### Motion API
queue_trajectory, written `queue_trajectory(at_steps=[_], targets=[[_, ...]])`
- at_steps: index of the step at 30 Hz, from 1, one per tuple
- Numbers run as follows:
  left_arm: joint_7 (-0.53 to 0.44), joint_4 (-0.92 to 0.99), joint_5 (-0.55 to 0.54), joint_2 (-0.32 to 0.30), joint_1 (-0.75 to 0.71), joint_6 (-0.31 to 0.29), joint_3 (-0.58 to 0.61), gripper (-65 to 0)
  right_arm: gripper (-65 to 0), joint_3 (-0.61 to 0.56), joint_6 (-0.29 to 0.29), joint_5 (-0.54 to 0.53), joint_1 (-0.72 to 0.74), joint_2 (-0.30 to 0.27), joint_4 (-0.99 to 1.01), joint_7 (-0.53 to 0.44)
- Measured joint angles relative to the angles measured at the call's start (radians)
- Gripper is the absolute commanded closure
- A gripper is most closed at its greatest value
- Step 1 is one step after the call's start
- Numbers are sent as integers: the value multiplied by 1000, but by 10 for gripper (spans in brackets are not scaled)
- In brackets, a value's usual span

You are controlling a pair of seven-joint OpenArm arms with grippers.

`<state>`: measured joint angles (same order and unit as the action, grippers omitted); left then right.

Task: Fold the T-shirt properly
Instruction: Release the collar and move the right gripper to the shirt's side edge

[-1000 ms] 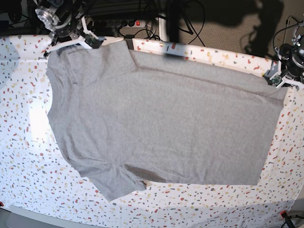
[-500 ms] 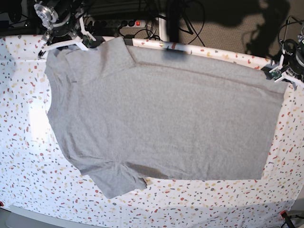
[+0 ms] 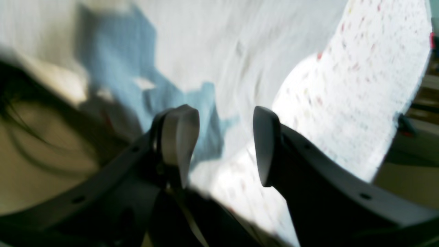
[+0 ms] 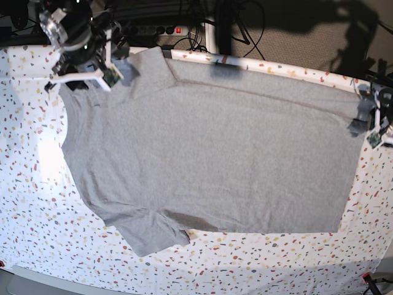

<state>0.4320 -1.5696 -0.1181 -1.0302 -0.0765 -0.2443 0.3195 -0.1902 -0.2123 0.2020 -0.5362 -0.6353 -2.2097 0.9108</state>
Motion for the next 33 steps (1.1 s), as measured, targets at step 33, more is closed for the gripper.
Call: queue_trajectory(at_steps=[33], targets=[[-444, 1571, -121, 584, 996, -228, -10, -184, -299, 106, -126, -339, 569, 356, 561, -42]])
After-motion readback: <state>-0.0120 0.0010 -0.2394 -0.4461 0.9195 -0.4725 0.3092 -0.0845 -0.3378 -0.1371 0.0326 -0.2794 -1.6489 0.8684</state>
